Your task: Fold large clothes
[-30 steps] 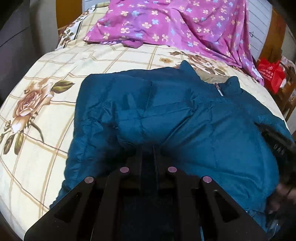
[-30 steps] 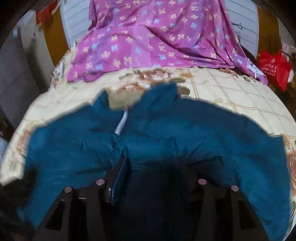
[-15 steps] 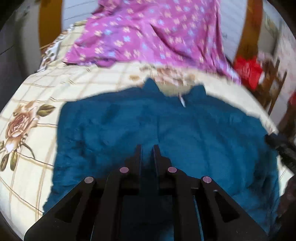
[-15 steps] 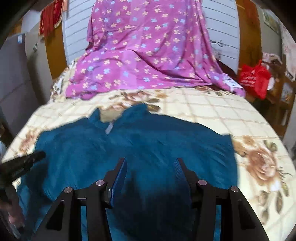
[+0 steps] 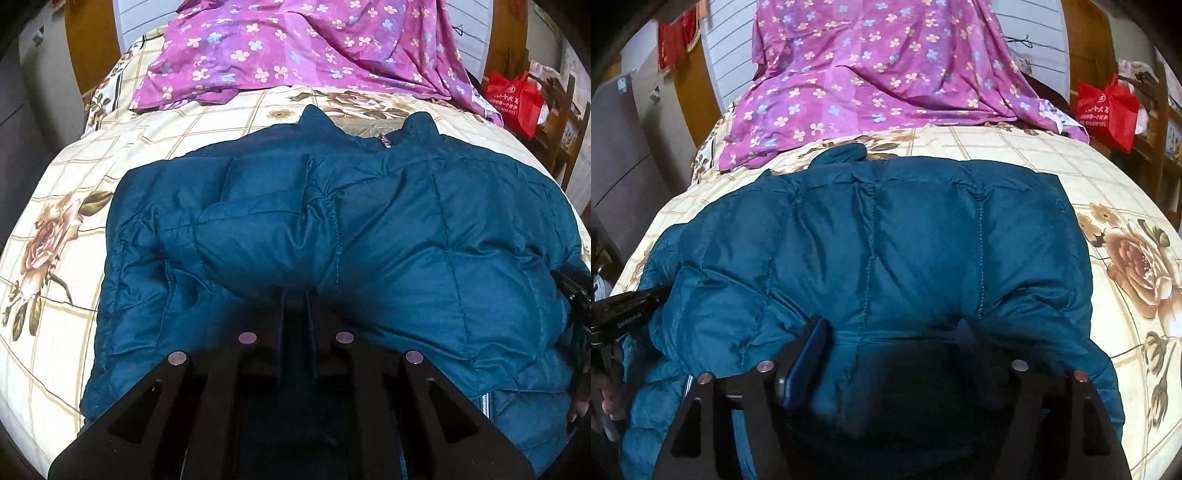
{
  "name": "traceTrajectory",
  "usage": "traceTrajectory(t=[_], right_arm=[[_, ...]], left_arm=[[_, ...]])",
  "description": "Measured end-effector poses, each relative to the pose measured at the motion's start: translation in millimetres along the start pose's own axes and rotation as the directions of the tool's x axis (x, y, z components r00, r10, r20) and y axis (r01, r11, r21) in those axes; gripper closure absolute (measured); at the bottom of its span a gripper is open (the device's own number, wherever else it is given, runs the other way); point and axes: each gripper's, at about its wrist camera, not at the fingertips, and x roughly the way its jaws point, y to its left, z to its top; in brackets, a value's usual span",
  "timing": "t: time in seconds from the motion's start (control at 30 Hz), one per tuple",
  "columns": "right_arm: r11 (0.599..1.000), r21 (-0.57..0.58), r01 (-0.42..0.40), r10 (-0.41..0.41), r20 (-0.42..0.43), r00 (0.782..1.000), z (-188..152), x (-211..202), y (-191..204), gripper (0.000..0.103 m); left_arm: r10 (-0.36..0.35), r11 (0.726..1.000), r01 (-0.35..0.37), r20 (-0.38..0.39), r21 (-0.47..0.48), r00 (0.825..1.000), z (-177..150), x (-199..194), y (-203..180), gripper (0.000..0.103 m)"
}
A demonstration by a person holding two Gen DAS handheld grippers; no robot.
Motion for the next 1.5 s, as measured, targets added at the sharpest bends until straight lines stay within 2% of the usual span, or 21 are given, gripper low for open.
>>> traceTrajectory(t=[0.1, 0.23, 0.37, 0.4, 0.47, 0.57, 0.63, 0.7, 0.73, 0.77, 0.93, 1.0, 1.07, 1.17, 1.23, 1.3, 1.5], right_arm=[[1.0, 0.003, -0.016, 0.016, -0.002, 1.0, -1, 1, 0, 0.024], [1.0, -0.008, 0.004, -0.004, -0.013, 1.0, 0, 3, 4, 0.024], [0.997, -0.014, 0.074, -0.074, -0.077, 0.994, 13, 0, 13, 0.024], [0.995, 0.002, 0.095, -0.095, -0.059, 0.994, 20, -7, 17, 0.024], [0.997, 0.022, 0.078, -0.078, 0.033, 0.996, 32, -25, 32, 0.024], [0.997, -0.003, 0.074, -0.074, 0.092, 0.993, 46, -27, 66, 0.024], [0.997, -0.035, 0.067, -0.065, 0.065, 0.996, 49, -10, 86, 0.023], [0.994, -0.072, 0.08, -0.083, -0.04, 0.996, 43, 24, 100, 0.018], [0.989, -0.096, 0.109, -0.116, -0.063, 0.991, 36, 37, 104, 0.013], [0.986, -0.111, 0.124, -0.13, -0.043, 0.991, 33, 40, 105, 0.012], [0.99, -0.09, 0.104, -0.11, -0.056, 0.992, 37, 27, 96, 0.012], [0.989, -0.082, 0.124, -0.122, 0.022, 0.992, 34, 1, 92, 0.012], [0.988, -0.04, 0.151, -0.149, 0.046, 0.988, 29, -14, 80, 0.012], [0.995, 0.041, 0.095, -0.092, -0.071, 0.993, 6, 5, 57, 0.01], [0.995, 0.02, 0.098, -0.097, -0.056, 0.994, 4, 5, 59, 0.011], [0.996, 0.02, 0.086, -0.084, -0.08, 0.993, 9, 1, 59, 0.011], [0.992, 0.053, 0.118, -0.119, 0.008, 0.993, 12, -73, 33, 0.011]], left_arm=[[-0.002, 1.0, 0.002, 0.013, -0.001, 1.0, -1, 0, 0, 0.093], [-0.004, 1.0, 0.004, 0.02, -0.012, 1.0, -2, 0, 1, 0.093], [-0.006, 1.0, 0.006, 0.019, -0.02, 1.0, -2, -1, 1, 0.093], [-0.005, 1.0, 0.006, 0.016, -0.022, 1.0, -1, -1, 1, 0.093], [-0.003, 1.0, 0.004, 0.013, -0.024, 1.0, -1, -1, 1, 0.093], [-0.008, 1.0, 0.008, 0.007, -0.024, 1.0, -1, -1, 2, 0.093], [-0.01, 1.0, 0.01, 0.003, -0.022, 1.0, -1, -1, 3, 0.092], [-0.008, 1.0, 0.008, -0.001, -0.019, 1.0, -2, -2, 3, 0.092], [-0.009, 1.0, 0.009, -0.001, -0.02, 1.0, -2, -2, 3, 0.092], [-0.011, 1.0, 0.011, -0.003, -0.019, 1.0, -2, -2, 3, 0.092], [-0.038, 0.998, 0.037, -0.01, -0.046, 0.999, -2, -4, 8, 0.093], [-0.05, 0.996, 0.049, -0.012, -0.076, 0.999, -1, -8, 12, 0.093], [-0.044, 0.995, 0.043, -0.007, -0.095, 0.999, -2, -14, 14, 0.093], [-0.013, 0.997, 0.013, 0.003, -0.08, 1.0, -7, -17, 10, 0.093], [0.022, 0.999, -0.021, 0.021, -0.033, 1.0, -11, -13, 2, 0.092], [0.051, 0.999, -0.051, 0.026, 0.006, 0.998, -12, -12, -4, 0.092], [-0.007, 0.998, 0.008, 0.009, -0.068, 1.0, -11, -27, 17, 0.092]])
